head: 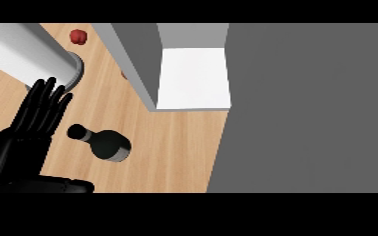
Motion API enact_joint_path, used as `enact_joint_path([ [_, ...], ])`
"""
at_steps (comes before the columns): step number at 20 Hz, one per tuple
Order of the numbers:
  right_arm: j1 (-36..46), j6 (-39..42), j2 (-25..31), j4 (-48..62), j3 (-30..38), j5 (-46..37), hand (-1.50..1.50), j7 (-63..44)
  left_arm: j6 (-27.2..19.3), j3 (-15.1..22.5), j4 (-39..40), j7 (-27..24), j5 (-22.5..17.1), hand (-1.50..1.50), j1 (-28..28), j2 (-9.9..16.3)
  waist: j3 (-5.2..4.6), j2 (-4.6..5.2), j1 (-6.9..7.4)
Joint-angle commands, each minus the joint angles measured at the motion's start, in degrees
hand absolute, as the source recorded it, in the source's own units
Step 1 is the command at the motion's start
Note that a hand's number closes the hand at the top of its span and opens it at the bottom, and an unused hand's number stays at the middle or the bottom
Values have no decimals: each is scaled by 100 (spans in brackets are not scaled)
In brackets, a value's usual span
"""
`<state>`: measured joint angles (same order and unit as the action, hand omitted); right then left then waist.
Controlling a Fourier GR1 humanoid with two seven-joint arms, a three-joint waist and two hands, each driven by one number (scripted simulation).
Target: Pick up the wine, place it into the cabinet and close the cabinet
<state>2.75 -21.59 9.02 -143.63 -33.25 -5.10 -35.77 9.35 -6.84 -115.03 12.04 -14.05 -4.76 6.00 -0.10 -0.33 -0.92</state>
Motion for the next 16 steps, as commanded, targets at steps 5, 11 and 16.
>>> enact_joint_path([
  [5,-175,-296,332,-986,-402,-1082,-150,-524,201,-75,917,-1081,419,-150,-325,-153,-2,-3,-3],
  [11,-132,-407,572,-1292,-171,-877,-150,-561,420,-238,1290,-1507,495,-150,-634,-30,-2,-15,-14],
  [16,190,-421,672,-1076,-121,-791,-150,-699,601,-399,2114,-1906,474,-150,-265,69,0,9,17],
])
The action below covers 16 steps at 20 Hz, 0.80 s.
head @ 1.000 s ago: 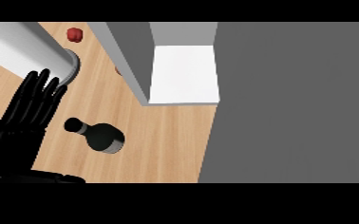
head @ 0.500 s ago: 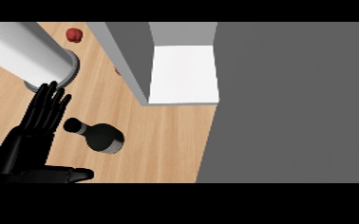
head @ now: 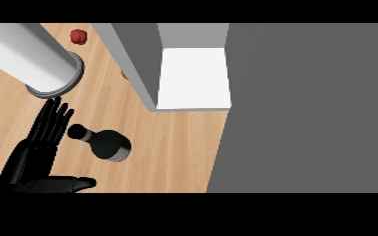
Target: Pick up the wine, place it into the cabinet and close the cabinet
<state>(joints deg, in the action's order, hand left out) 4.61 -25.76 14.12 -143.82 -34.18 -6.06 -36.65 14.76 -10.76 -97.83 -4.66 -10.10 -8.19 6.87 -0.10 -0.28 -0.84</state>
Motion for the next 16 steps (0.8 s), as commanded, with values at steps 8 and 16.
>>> enact_joint_path([
  [8,-534,-244,366,-1004,-397,-694,-150,-15,163,4,1751,-1314,520,-150,205,-92,4,6,-26],
  [16,-111,-386,447,-925,-414,-819,-150,-270,338,-362,2953,-1969,568,-150,701,316,1,9,-3],
])
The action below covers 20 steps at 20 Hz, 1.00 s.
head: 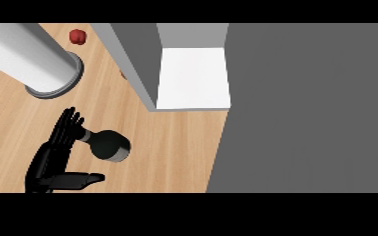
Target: Pick up the wine, place it into the cabinet and close the cabinet
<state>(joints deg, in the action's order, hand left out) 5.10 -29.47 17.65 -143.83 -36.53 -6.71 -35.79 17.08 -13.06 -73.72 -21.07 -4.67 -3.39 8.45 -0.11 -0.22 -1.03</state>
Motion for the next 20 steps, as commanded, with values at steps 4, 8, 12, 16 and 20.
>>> enact_joint_path([
  [4,85,-121,207,-1083,-24,-772,-150,-715,-27,-34,986,-306,103,-150,583,-12,-3,-4,-26],
  [8,-91,-271,117,-753,-537,-933,-150,-262,432,-76,2082,-833,65,-150,766,76,-7,1,-58],
  [12,220,-198,297,-1059,-89,-688,-150,-819,528,85,1955,-582,11,-150,906,-56,0,-5,0],
  [16,111,-114,497,-1145,144,-476,-150,-780,674,-2,2559,-1073,67,-150,1063,80,4,7,10],
  [20,108,-449,359,-1150,-485,-1005,-150,-849,628,56,2890,-1419,226,-150,1065,37,-4,-16,-37],
])
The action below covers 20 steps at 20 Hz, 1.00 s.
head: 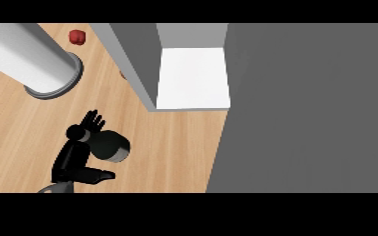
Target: Pick up the wine, place it into the cabinet and close the cabinet
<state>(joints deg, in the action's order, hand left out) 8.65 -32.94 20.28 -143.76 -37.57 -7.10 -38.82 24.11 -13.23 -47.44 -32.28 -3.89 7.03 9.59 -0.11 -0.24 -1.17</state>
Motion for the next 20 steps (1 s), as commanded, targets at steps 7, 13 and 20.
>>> enact_joint_path([
  [7,-216,-164,310,-1156,-271,-873,-150,-420,141,-148,411,-445,-207,150,214,-88,-1,-13,-10],
  [13,-460,-102,511,-1123,-102,-550,-150,-96,-169,25,757,-961,108,150,342,-244,7,6,15],
  [20,-497,-280,492,-1056,-260,-704,-150,64,-542,128,756,-1415,302,150,537,-291,6,-2,7],
])
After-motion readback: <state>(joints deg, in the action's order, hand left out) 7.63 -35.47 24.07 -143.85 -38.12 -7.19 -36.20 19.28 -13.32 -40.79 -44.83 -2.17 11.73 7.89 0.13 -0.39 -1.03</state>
